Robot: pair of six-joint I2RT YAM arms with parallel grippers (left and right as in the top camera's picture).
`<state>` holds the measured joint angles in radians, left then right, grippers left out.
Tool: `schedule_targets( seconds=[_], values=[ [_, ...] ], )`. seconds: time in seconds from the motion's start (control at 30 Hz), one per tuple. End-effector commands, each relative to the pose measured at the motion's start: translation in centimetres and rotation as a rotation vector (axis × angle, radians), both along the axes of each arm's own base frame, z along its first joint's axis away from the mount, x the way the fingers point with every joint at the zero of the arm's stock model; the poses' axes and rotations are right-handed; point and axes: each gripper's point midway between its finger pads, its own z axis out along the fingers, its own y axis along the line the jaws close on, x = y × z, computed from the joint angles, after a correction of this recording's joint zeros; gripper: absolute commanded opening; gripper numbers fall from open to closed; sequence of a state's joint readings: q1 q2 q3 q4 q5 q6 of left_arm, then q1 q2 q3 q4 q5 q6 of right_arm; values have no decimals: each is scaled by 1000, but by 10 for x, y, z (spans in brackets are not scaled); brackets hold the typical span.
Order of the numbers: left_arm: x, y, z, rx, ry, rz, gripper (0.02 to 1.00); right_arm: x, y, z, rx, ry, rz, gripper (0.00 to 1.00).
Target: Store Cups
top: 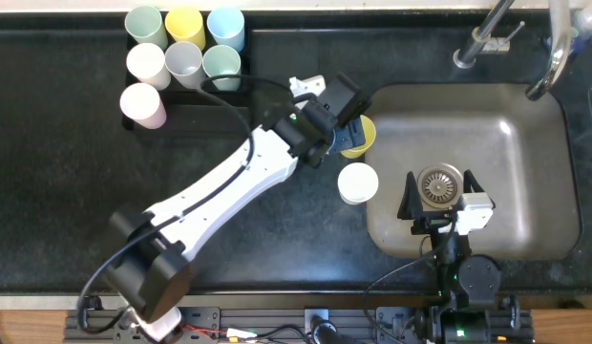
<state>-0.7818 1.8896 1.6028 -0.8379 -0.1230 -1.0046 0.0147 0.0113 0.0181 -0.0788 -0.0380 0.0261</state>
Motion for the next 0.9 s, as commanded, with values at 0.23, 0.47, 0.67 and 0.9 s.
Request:
schedule_targets(
  seconds=[0.23,0.47,0.67,0.9],
  values=[
    [11,-5,-37,-35,89,24,998,0,2,-4,3,1,10,998],
    [17,-2,-50,-35,110,38,998,0,2,-4,3,1,10,998],
    [22,-2,-48,-39,91,44,99,0,2,-4,3,1,10,996],
    [39,2,-39,-59,52,71,36,0,2,-4,3,1,10,998]
  ],
)
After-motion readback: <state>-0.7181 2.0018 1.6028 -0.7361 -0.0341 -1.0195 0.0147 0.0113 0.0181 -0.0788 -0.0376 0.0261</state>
